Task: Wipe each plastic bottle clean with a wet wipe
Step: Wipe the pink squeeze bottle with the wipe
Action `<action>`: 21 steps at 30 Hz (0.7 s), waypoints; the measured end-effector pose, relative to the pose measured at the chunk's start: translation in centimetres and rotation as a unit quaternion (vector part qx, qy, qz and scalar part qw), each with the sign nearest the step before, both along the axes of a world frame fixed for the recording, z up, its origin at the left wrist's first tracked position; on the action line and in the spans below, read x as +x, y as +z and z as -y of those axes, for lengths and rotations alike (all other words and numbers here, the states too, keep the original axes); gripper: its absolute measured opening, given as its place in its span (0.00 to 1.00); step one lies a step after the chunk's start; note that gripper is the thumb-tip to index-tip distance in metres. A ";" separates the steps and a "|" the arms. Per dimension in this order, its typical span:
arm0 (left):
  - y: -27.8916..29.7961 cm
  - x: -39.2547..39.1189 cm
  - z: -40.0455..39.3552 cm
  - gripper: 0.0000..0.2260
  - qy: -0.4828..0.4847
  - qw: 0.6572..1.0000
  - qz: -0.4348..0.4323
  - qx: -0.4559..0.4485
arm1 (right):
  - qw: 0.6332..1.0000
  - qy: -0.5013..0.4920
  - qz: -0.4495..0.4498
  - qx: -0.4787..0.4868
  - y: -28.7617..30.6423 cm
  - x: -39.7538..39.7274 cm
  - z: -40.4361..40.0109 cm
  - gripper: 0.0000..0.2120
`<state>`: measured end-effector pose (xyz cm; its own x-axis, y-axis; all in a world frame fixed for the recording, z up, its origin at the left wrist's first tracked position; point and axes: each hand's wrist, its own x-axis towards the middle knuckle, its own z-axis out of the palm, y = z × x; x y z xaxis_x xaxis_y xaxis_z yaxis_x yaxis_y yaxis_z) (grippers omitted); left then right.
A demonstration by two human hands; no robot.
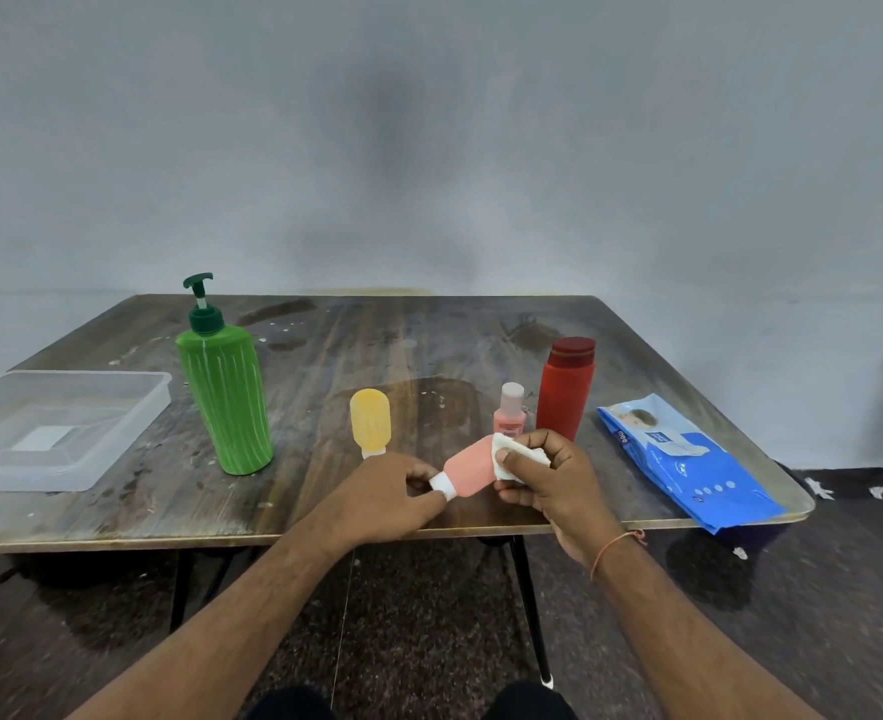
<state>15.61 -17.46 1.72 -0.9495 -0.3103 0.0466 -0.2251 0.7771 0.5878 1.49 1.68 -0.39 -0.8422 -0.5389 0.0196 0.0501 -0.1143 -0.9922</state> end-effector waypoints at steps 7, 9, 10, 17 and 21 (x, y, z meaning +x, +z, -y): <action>-1.2 -0.9 1.2 0.15 0.038 0.997 -0.012 0.073 | 0.999 0.018 0.003 -0.044 0.2 0.3 -0.1 0.10; -1.6 -1.2 1.2 0.14 0.059 0.990 -0.040 0.120 | 0.998 0.015 0.007 -0.059 0.1 0.3 -0.3 0.13; -1.8 -1.4 1.1 0.14 0.072 0.985 -0.057 0.145 | 0.998 0.013 0.007 -0.066 0.1 0.3 -0.3 0.14; -2.9 -3.8 0.0 0.14 0.155 0.959 -0.137 0.194 | 0.998 0.003 -0.027 -0.058 -0.7 0.1 -0.3 0.12; -3.0 -4.7 -0.4 0.15 0.190 0.958 -0.144 0.160 | 0.997 0.011 -0.055 -0.046 -1.1 -0.2 -0.2 0.09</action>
